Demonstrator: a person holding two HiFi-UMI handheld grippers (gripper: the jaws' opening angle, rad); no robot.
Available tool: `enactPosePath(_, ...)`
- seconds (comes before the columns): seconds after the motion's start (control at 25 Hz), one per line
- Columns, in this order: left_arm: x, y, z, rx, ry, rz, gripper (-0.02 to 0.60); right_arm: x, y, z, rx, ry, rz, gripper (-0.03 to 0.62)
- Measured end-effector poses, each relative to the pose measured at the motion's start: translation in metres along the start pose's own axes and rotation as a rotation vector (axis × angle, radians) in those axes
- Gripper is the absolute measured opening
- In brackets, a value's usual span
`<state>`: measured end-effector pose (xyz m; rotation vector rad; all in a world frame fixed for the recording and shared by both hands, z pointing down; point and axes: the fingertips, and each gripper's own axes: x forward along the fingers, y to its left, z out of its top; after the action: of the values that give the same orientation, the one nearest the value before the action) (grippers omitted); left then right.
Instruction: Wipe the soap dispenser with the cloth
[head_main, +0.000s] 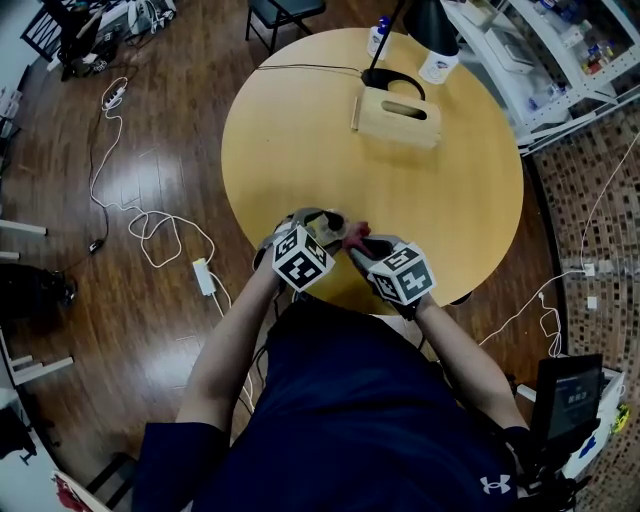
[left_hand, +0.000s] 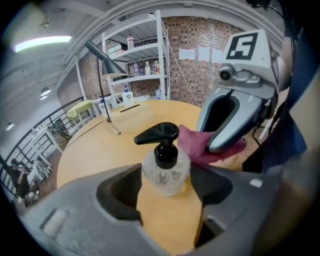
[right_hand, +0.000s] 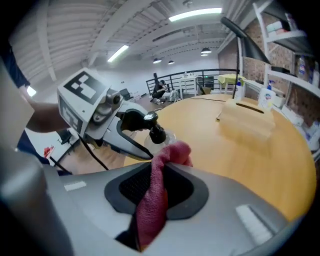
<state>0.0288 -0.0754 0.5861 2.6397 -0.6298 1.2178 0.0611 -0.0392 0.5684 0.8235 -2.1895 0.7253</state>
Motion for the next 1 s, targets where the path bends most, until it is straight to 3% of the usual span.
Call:
enactPosePath(0.08, -0.017, 0.002, 0.002, -0.093, -0.067, 0.02, 0.28, -0.014, -0.01, 0.0, 0.087, -0.056, 0.001, 0.087)
enactPosePath(0.16, -0.038, 0.006, 0.002, -0.246, -0.151, 0.05, 0.218, -0.031, -0.02, 0.001, 0.155, -0.106, -0.02, 0.086)
enactPosePath(0.28, -0.06, 0.008, -0.005, -0.459, -0.235, 0.091, 0.189, -0.051, -0.034, 0.001, 0.238, -0.165, -0.054, 0.087)
enactPosePath(0.36, -0.068, 0.006, -0.006, -0.517, -0.264, 0.126, 0.113, -0.059, -0.039, 0.0, 0.283, -0.202, -0.067, 0.087)
enactPosePath(0.44, -0.072, -0.001, -0.002, -0.512, -0.278, 0.149, 0.005, -0.062, -0.042, -0.003, 0.313, -0.227, -0.086, 0.087)
enactPosePath(0.68, -0.065, -0.005, 0.002, -0.429, -0.264, 0.231, 0.004, -0.056, -0.045, -0.024, 0.366, -0.218, -0.106, 0.087)
enactPosePath(0.72, -0.059, -0.004, 0.003, -0.407, -0.252, 0.224, 0.042, -0.055, -0.044, -0.025, 0.364, -0.217, -0.104, 0.087)
enactPosePath(0.76, -0.051, -0.004, 0.004, -0.379, -0.232, 0.211, 0.211, -0.054, -0.043, -0.026, 0.363, -0.215, -0.1, 0.087)
enactPosePath(0.8, -0.043, -0.004, 0.004, -0.35, -0.209, 0.202, 0.327, -0.054, -0.041, -0.027, 0.363, -0.213, -0.097, 0.087)
enactPosePath(0.84, -0.034, -0.004, 0.003, -0.323, -0.185, 0.2, 0.351, -0.053, -0.039, -0.028, 0.361, -0.209, -0.094, 0.087)
enactPosePath(1.0, 0.004, 0.001, -0.007, -0.269, -0.103, 0.194, 0.35, -0.054, -0.036, -0.037, 0.355, -0.19, -0.1, 0.087)
